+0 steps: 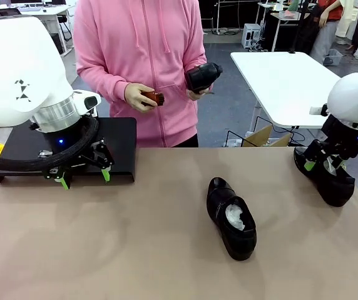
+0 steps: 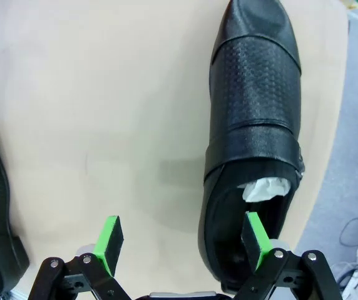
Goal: Organize the shoes by placing them on the stand.
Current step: Pick up one Shoe and place it in the middle of the table.
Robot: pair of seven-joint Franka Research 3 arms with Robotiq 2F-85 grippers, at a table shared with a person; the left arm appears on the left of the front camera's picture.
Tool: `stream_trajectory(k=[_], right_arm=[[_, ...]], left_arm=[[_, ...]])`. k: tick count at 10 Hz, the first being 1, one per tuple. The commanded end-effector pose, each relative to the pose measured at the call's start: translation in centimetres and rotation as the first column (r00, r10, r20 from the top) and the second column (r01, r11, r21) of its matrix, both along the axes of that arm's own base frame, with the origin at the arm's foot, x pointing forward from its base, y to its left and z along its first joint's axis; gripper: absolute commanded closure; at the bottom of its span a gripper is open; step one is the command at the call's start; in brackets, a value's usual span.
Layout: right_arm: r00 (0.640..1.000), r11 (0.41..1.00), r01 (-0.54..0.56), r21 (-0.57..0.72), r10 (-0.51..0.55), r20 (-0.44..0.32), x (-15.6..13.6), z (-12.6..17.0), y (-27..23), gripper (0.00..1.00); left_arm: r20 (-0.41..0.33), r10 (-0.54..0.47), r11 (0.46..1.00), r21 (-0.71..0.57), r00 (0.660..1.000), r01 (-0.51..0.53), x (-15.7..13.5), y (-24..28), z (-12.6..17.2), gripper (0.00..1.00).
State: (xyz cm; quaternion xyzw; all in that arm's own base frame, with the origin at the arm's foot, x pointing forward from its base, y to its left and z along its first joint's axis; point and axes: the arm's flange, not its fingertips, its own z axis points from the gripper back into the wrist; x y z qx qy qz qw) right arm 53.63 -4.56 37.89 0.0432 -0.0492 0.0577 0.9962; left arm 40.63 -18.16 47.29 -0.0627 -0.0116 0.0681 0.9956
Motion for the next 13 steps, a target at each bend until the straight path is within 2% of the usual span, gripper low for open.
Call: stream_trajectory(k=[1, 6, 7, 11, 12, 13], right_arm=[[1.0, 1.0, -0.02, -0.006, 0.02, 0.011, 1.1, -0.8, -0.3, 0.0], [1.0, 1.0, -0.017, -0.019, 0.017, -0.013, 2.2, -3.9, -0.2, 0.0], [1.0, 0.999, -0.02, -0.026, 0.02, -0.01, 2.3, -4.1, -0.2, 0.15], [1.0, 0.994, -0.02, -0.108, 0.018, -0.021, 2.3, -4.7, 0.1, 0.89], [1.0, 0.993, -0.017, -0.12, 0.014, -0.027, 2.4, -5.1, 0.2, 1.0], [0.999, 0.993, -0.012, -0.12, 0.008, -0.036, 2.5, -5.4, 0.2, 1.0]], left_arm=[[-0.001, 0.014, 1.0, -0.004, 1.0, -0.014, 0.1, 0.0, 0.2, 0.01], [-0.001, 0.014, 1.0, -0.004, 1.0, -0.014, 0.1, 0.0, 0.2, 0.01], [-0.001, 0.014, 1.0, -0.004, 1.0, -0.014, 0.1, 0.0, 0.2, 0.01], [-0.001, 0.014, 1.0, -0.004, 1.0, -0.014, 0.1, 0.0, 0.2, 0.01], [-0.001, 0.014, 1.0, -0.004, 1.0, -0.014, 0.1, 0.0, 0.2, 0.01], [-0.001, 0.014, 1.0, -0.004, 1.0, -0.014, 0.1, 0.0, 0.2, 0.01]])
